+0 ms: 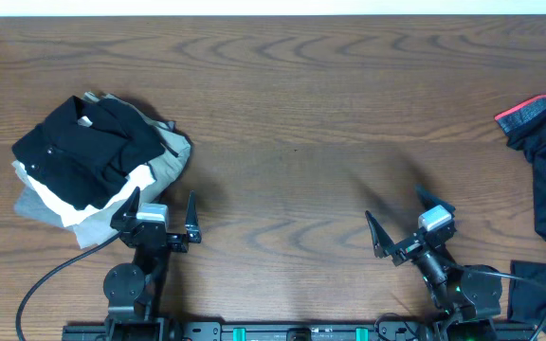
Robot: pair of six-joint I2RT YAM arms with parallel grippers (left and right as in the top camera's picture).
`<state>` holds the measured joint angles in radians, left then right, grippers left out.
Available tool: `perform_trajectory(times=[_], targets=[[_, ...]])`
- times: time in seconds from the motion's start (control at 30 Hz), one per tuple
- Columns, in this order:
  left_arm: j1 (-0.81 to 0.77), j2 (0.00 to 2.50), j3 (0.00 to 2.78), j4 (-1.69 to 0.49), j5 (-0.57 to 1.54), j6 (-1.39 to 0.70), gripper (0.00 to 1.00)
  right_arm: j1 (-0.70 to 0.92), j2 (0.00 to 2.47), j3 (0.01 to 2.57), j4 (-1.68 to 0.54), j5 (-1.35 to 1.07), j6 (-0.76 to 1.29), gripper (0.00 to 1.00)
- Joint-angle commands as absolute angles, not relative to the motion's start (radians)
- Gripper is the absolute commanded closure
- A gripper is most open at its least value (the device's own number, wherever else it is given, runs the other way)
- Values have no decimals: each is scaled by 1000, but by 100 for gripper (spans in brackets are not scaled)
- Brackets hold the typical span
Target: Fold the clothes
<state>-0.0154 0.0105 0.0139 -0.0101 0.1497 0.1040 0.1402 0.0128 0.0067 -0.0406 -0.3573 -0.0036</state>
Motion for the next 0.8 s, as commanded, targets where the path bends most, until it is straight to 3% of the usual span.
perform_trajectory(times=[0.0, 0.77], targets=[[-19, 10, 4, -53, 164, 95, 2, 152, 9, 6, -45, -347, 14, 1], [-19, 10, 4, -51, 175, 95, 2, 152, 9, 6, -44, -376, 14, 1]])
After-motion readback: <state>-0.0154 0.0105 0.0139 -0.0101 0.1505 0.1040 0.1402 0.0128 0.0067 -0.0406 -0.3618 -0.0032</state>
